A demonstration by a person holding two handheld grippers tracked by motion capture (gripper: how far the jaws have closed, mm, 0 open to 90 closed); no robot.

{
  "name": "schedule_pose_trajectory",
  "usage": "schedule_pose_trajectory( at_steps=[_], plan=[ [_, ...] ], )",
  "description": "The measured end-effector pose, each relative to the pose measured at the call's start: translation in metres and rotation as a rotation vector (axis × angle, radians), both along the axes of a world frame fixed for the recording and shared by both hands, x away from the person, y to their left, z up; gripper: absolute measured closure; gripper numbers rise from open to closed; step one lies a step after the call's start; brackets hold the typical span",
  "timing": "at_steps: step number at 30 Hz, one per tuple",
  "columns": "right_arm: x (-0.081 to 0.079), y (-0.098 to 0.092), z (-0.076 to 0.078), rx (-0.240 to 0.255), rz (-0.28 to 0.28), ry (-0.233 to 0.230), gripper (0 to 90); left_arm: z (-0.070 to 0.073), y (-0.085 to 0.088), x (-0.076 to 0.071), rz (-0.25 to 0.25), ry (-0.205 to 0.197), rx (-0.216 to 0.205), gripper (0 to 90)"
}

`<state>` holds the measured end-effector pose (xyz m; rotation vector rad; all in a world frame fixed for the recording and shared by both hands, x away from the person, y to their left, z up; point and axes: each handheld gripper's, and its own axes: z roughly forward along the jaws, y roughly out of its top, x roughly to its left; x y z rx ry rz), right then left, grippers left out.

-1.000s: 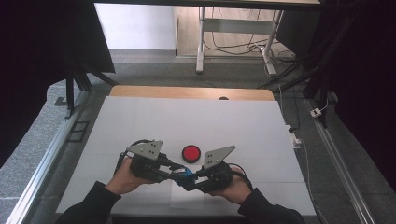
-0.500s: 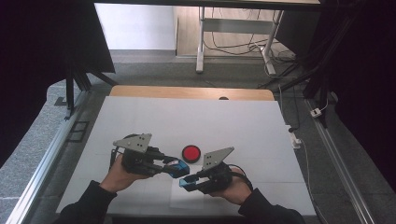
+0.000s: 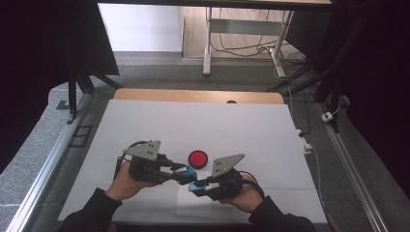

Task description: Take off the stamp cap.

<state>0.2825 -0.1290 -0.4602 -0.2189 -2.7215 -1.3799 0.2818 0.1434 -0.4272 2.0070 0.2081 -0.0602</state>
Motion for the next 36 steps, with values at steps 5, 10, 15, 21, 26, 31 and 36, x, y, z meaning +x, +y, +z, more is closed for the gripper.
schedule_pose_trajectory(
  at_steps=[5,10,15,21,26,31,36],
  plan=[
    [-0.001,-0.006,0.001,-0.031,-0.025,-0.057,68.9,-0.001,0.0,0.0,0.025,0.0,0.015,69.7],
    [-0.001,-0.012,0.003,-0.031,-0.064,-0.054,68.9,-0.003,0.0,0.0,0.045,0.004,0.025,69.7],
    [-0.001,-0.02,0.007,0.0,-0.103,-0.057,68.9,-0.005,0.001,0.0,0.076,0.007,0.03,69.7],
    [-0.001,-0.028,0.012,0.021,-0.156,-0.057,68.9,-0.007,0.001,0.0,0.097,0.017,0.029,69.6],
    [-0.001,-0.037,0.017,0.035,-0.213,-0.056,68.9,-0.008,0.002,0.0,0.11,0.021,0.021,69.6],
    [-0.001,-0.048,0.021,0.042,-0.269,-0.051,68.8,-0.01,0.001,0.0,0.109,0.022,0.028,69.6],
    [-0.005,-0.06,0.025,0.041,-0.303,-0.087,68.8,-0.01,0.001,-0.001,0.113,0.02,0.031,69.6]
  ],
)
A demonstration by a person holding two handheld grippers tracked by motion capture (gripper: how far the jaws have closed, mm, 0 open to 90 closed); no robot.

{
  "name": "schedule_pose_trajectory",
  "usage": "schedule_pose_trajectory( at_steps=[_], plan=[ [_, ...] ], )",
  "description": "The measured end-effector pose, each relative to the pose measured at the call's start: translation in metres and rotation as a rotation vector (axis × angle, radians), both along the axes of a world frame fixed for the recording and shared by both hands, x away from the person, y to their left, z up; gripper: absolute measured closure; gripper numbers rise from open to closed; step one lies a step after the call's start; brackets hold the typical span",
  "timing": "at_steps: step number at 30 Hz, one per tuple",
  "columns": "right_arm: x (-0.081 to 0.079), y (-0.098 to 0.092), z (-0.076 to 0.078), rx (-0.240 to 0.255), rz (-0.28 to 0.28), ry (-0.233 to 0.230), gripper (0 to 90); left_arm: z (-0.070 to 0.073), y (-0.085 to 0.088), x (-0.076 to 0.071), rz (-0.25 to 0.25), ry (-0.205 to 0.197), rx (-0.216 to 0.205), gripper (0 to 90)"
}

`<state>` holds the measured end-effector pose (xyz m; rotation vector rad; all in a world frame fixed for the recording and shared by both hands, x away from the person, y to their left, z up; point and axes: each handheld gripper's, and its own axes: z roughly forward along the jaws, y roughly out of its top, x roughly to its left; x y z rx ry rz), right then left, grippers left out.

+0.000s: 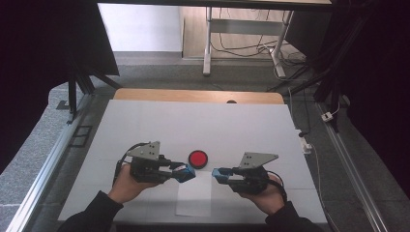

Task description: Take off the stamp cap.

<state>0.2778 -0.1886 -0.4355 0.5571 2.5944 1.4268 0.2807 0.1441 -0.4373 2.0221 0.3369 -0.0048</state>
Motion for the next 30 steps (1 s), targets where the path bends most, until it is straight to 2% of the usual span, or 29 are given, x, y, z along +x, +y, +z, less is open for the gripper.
schedule_pose_trajectory(
  at_steps=[2,4,7,12,18,21,27,30],
  plan=[
    [-0.003,-0.008,0.002,-0.011,-0.032,-0.025,68.7,0.0,0.0,0.0,0.004,0.001,0.0,69.6],
    [-0.004,-0.012,0.002,-0.015,-0.048,-0.026,68.7,0.0,0.001,0.0,0.005,0.002,-0.003,69.6],
    [-0.005,-0.025,0.005,0.006,-0.104,-0.021,68.6,0.0,0.001,0.0,0.007,0.002,-0.002,69.6],
    [-0.006,-0.038,0.007,0.026,-0.155,-0.01,68.7,0.0,0.0,0.0,0.006,0.0,0.001,69.6],
    [-0.009,-0.056,0.007,0.028,-0.224,-0.014,68.7,-0.001,0.0,0.0,0.016,-0.001,0.005,69.6],
    [-0.011,-0.064,0.007,0.047,-0.256,-0.003,68.7,-0.001,0.0,0.001,0.024,0.0,0.005,69.6],
    [-0.015,-0.077,0.006,0.018,-0.314,-0.035,68.7,-0.001,0.0,0.0,0.032,-0.001,0.009,69.6],
    [-0.017,-0.085,0.005,0.022,-0.348,-0.038,68.7,-0.001,0.0,0.0,0.035,-0.001,0.009,69.6]
  ],
)
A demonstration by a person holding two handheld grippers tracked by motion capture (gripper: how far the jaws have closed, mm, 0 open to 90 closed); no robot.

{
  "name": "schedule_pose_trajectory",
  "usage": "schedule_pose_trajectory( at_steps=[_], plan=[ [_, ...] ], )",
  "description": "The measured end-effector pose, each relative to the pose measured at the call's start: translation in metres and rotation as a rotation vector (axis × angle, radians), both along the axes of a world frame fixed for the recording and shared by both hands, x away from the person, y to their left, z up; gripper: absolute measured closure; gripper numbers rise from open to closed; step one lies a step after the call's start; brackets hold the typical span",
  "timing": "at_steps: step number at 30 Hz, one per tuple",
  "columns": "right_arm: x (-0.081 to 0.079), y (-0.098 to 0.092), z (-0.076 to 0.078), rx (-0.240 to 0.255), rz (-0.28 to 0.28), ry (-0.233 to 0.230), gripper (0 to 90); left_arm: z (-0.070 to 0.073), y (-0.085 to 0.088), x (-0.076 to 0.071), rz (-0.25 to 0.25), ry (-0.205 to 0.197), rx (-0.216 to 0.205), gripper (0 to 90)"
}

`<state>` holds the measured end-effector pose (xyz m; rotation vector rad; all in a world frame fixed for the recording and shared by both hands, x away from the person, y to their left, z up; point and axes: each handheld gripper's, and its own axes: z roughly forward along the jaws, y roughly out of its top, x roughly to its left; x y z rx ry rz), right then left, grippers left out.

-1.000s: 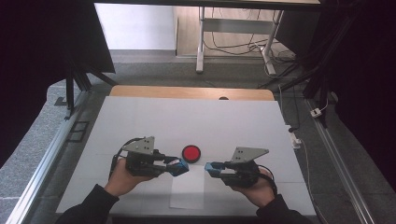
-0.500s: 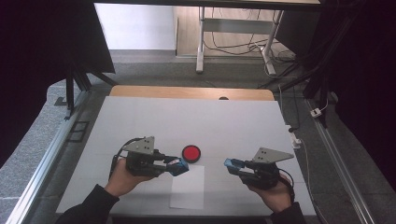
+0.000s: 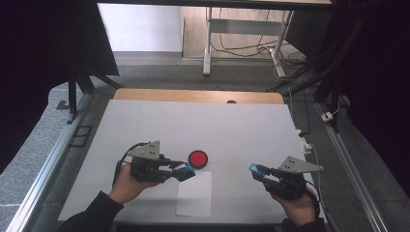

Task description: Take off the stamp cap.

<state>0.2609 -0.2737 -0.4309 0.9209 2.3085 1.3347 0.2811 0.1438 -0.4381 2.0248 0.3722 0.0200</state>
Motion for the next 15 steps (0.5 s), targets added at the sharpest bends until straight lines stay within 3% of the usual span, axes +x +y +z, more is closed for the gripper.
schedule_pose_trajectory(
  at_steps=[7,15],
  plan=[
    [-0.003,-0.019,-0.006,-0.008,-0.08,0.009,68.6,0.0,-0.001,0.0,0.011,0.0,0.009,69.6],
    [-0.006,-0.033,-0.01,-0.005,-0.13,0.018,68.6,-0.001,-0.001,0.001,0.014,0.005,0.014,69.6]
  ],
)
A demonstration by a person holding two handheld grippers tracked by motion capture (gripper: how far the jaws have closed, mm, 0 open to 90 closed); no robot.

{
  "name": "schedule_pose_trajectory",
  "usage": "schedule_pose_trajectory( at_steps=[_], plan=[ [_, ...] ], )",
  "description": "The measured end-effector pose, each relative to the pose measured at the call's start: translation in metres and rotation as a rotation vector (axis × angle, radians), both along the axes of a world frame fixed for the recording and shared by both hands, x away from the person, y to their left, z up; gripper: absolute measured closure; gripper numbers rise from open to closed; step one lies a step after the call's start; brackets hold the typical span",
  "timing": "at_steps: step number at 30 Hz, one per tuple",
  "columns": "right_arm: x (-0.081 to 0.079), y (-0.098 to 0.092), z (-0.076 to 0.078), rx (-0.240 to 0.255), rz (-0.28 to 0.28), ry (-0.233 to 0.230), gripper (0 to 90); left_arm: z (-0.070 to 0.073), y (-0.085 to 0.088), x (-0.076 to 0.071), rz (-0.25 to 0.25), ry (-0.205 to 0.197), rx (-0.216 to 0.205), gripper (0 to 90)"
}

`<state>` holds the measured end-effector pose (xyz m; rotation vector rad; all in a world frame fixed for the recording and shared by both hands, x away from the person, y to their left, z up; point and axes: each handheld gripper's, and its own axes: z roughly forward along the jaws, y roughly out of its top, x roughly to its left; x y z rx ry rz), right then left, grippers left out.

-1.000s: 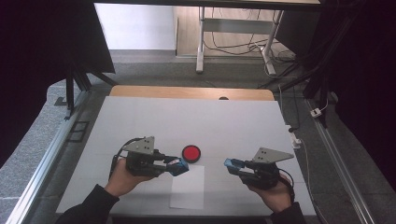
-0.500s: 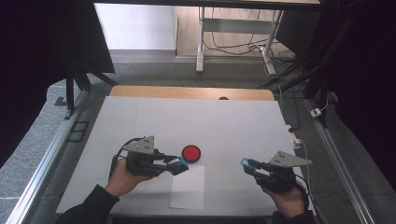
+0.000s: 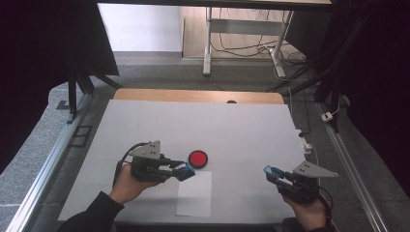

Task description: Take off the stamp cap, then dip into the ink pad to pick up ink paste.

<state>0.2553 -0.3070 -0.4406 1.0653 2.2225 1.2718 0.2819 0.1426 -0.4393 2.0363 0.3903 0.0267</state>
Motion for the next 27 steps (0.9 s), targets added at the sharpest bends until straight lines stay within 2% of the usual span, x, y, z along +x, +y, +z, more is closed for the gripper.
schedule_pose_trajectory(
  at_steps=[12,16,21,27],
  plan=[
    [-0.002,-0.002,-0.002,-0.019,0.009,0.004,68.6,0.002,-0.002,0.003,0.038,0.002,0.02,69.6],
    [-0.002,-0.001,-0.002,-0.027,0.016,0.002,68.6,0.002,-0.005,0.007,0.062,0.003,0.045,69.6],
    [-0.003,-0.001,-0.002,-0.029,0.025,0.0,68.6,0.002,-0.008,0.012,0.085,0.01,0.046,69.6],
    [-0.003,-0.002,-0.002,-0.026,0.019,-0.003,68.6,0.003,-0.014,0.019,0.101,0.003,0.068,69.6]
  ],
)
